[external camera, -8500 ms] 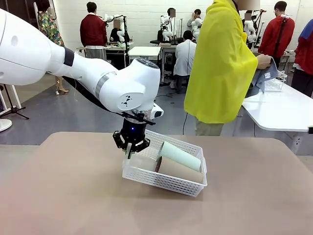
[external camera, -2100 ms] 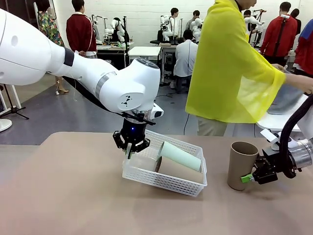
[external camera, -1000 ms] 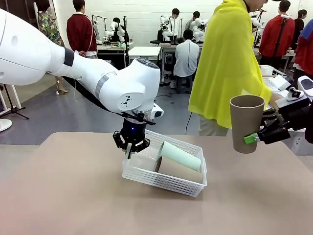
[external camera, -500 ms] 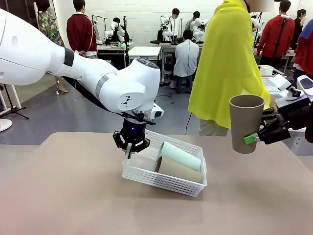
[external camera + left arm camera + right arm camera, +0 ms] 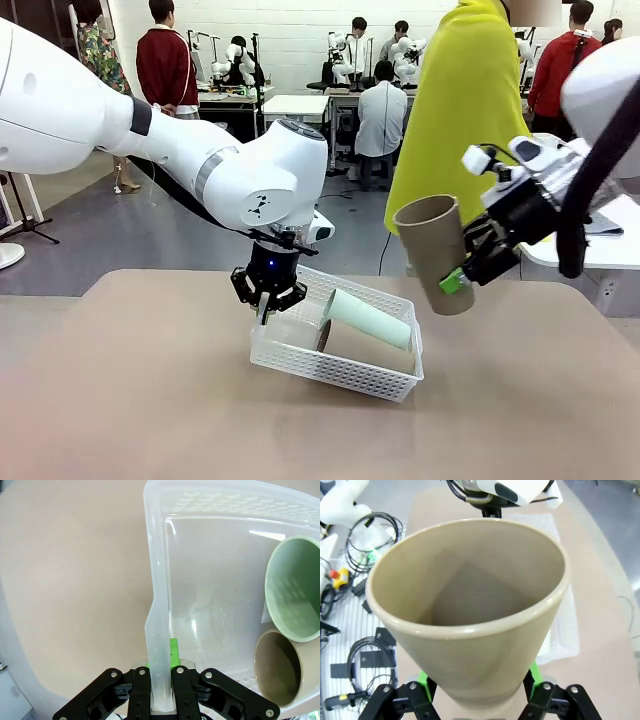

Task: Clean and organize the cups into the basket.
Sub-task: Pick up the Reusable plastic cup from the right side of the table and stack it inside the Organizing basket in the center of the table.

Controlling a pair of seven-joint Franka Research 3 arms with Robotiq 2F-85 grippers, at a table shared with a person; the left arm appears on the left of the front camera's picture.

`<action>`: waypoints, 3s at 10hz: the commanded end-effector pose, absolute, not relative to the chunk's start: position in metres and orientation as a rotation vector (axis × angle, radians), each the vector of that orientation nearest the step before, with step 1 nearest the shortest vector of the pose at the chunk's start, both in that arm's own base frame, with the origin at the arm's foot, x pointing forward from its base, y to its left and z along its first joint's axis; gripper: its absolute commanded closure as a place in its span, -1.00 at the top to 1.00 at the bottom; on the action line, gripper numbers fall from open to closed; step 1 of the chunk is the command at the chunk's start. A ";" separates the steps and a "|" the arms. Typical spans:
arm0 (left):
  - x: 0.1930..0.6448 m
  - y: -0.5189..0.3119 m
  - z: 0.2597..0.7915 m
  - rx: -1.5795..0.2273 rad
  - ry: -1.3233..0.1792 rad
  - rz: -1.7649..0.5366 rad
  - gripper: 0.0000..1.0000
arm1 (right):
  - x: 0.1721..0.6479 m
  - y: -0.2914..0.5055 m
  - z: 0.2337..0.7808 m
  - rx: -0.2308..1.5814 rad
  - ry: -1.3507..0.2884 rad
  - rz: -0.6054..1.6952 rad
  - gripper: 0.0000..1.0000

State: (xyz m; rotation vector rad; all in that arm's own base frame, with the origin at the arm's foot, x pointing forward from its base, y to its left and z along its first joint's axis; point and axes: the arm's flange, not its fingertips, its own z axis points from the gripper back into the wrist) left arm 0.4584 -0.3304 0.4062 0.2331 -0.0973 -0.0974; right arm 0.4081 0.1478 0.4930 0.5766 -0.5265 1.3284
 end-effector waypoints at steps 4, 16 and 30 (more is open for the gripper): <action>0.456 -0.330 0.405 0.241 -0.105 -0.105 -1.00 | 0.440 0.189 0.456 0.461 -0.245 1.299 0.64; 0.456 -0.330 0.405 0.241 -0.105 -0.105 -1.00 | 0.459 0.260 0.431 0.224 -0.075 1.369 0.64; 0.456 -0.330 0.405 0.241 -0.105 -0.105 -1.00 | 0.481 0.307 0.408 0.112 -0.020 1.557 0.64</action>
